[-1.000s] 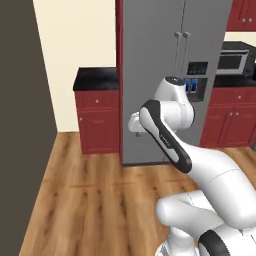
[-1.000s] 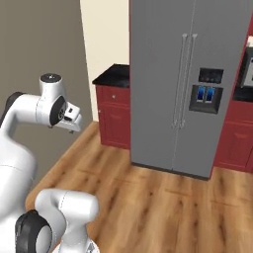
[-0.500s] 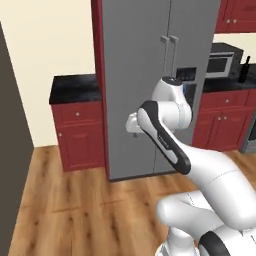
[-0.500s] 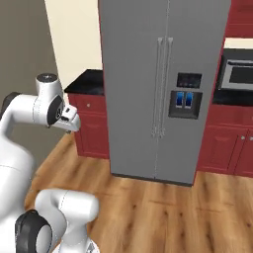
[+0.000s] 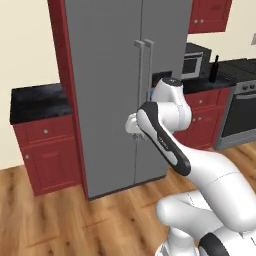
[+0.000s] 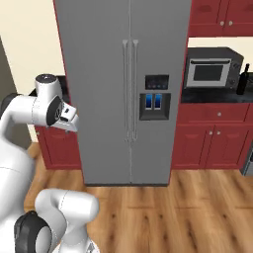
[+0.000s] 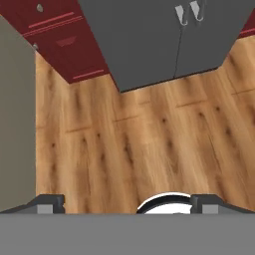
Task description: There is a wine glass and glass cup on the dining counter. Place the wine bottle next to the wine glass and the juice bottle next to the glass cup.
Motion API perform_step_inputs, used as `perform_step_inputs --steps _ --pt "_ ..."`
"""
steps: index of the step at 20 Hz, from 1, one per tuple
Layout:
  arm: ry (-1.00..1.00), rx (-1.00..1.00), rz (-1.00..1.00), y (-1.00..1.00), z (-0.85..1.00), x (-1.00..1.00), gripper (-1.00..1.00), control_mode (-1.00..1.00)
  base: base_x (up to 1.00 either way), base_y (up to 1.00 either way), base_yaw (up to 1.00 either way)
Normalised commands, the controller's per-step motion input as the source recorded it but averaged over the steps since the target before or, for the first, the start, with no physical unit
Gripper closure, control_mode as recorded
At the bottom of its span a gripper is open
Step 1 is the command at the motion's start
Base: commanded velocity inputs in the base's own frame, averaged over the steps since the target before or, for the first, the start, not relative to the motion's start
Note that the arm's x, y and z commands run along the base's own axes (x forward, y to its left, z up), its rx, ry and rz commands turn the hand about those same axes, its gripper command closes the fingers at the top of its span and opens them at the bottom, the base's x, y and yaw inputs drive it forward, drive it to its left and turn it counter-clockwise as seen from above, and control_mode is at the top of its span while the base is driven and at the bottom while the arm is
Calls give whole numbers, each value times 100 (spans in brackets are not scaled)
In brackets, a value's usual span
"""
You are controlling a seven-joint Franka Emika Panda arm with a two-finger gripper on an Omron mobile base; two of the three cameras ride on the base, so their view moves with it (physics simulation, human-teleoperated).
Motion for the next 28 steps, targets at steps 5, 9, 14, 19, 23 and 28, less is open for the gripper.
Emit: perform_step_inputs --steps 5,9,14,19,23,28 --pt "0 0 0 0 0 0 -100 100 56 -1 -34" --pt "0 0 0 0 0 0 -100 100 58 -1 -32" --pt "0 0 0 0 0 0 -100 100 50 -3 -40" --pt "0 0 0 0 0 0 -100 100 43 -5 -47" --pt "0 0 0 0 0 0 -100 100 41 -6 -48" --pt "0 0 0 0 0 0 -100 100 44 -9 -45"
